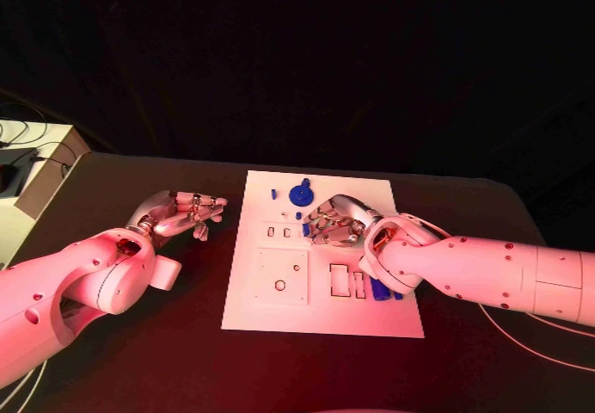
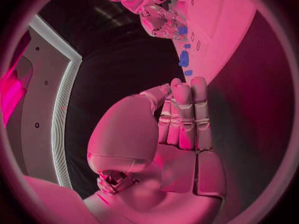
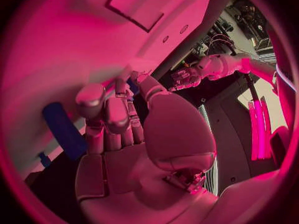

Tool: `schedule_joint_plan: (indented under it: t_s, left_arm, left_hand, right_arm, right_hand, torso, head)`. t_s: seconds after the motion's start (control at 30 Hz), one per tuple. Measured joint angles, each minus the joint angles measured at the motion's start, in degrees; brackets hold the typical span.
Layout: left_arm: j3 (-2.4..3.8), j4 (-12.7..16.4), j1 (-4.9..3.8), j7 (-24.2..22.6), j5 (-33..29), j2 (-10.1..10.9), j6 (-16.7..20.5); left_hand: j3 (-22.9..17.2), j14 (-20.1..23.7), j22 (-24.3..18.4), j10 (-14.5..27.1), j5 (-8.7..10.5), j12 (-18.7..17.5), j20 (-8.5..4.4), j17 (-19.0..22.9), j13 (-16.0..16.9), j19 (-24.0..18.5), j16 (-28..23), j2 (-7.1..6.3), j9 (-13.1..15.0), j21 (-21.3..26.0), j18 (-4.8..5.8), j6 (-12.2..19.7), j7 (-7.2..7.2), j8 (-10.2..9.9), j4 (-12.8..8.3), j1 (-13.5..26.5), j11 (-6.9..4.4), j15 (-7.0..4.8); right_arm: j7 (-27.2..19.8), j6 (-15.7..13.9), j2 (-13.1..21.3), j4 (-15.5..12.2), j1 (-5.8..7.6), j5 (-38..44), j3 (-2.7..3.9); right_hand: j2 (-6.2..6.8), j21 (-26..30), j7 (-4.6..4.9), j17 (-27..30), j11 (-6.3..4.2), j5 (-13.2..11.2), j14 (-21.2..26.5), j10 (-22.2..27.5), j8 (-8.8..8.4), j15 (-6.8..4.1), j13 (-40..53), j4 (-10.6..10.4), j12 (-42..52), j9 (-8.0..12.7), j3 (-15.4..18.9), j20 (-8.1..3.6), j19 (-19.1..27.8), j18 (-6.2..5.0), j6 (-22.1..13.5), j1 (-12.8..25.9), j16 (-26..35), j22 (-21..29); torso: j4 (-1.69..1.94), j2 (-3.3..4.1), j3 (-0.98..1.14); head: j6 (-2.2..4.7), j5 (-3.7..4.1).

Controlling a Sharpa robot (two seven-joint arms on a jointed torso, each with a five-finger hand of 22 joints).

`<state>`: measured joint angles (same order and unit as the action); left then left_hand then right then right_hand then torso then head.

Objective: Assemble the parts on the task board

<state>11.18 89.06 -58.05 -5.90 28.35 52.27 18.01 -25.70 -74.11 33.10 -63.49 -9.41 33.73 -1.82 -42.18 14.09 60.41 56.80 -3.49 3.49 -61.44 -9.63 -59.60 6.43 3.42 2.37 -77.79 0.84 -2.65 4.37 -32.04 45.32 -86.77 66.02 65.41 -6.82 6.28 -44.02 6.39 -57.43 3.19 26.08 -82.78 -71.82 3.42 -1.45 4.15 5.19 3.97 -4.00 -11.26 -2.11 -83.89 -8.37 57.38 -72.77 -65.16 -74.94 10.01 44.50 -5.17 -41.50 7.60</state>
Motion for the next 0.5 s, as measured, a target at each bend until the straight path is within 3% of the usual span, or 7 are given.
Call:
schedule_joint_plan:
  t_s: [0.1,0.27,0.5]
  left_arm:
    - [0.0,0.0,0.01,0.0,0.0,0.0,0.0]
    - [0.0,-0.1,0.04,0.0,0.1,-0.1,-0.1]
    - [0.0,-0.5,0.13,0.0,0.1,-0.1,-0.1]
  left_hand:
    - [0.0,0.0,0.0,0.0,0.0,0.0,0.0,0.0,0.0,0.0,0.0,-0.25,0.0,0.0,0.0,0.0,0.0,0.0,0.0,-0.2,0.0,0.0]
    - [0.5,0.0,0.1,0.0,0.0,0.0,0.0,0.0,-0.1,0.0,0.0,-0.23,0.0,0.0,0.0,0.0,0.0,0.0,-0.5,-0.2,0.0,0.0]
    - [1.0,0.0,0.1,0.0,0.0,0.0,0.0,0.0,-0.2,0.0,0.2,-0.23,0.0,0.0,0.0,0.0,0.0,0.0,-0.7,-0.2,0.0,0.0]
  right_arm:
    - [0.0,0.0,0.1,-0.1,0.0,0.0,0.0]
    - [-0.7,-0.7,0.6,-0.4,-0.03,0.0,0.0]
    - [-2.4,-2.0,1.5,-1.5,-0.04,-0.4,0.3]
  right_hand:
    - [1.38,2.1,-0.65,1.3,0.6,0.0,0.3,2.5,0.0,0.31,-0.2,-0.6,0.0,0.0,2.5,0.0,0.0,-0.02,-2.4,0.6,1.3,0.0]
    - [1.65,4.9,-0.97,3.8,1.31,0.0,0.5,5.9,0.0,0.5,-0.1,-3.2,1.5,-0.1,9.5,0.01,0.0,-0.52,-3.4,-0.6,3.1,1.4]
    - [1.73,5.8,-1.18,5.3,1.62,0.3,0.5,7.8,0.0,0.5,-0.1,-5.0,2.8,-0.2,11.6,0.29,-0.1,-0.76,-3.7,-0.8,3.5,2.6]
  torso:
    - [0.01,-0.01,0.0]
    - [0.0,-0.04,0.02]
    - [-0.02,-0.09,0.08]
  head:
    - [0.02,0.01]
    - [0.17,-0.01]
    - [0.56,-0.02]
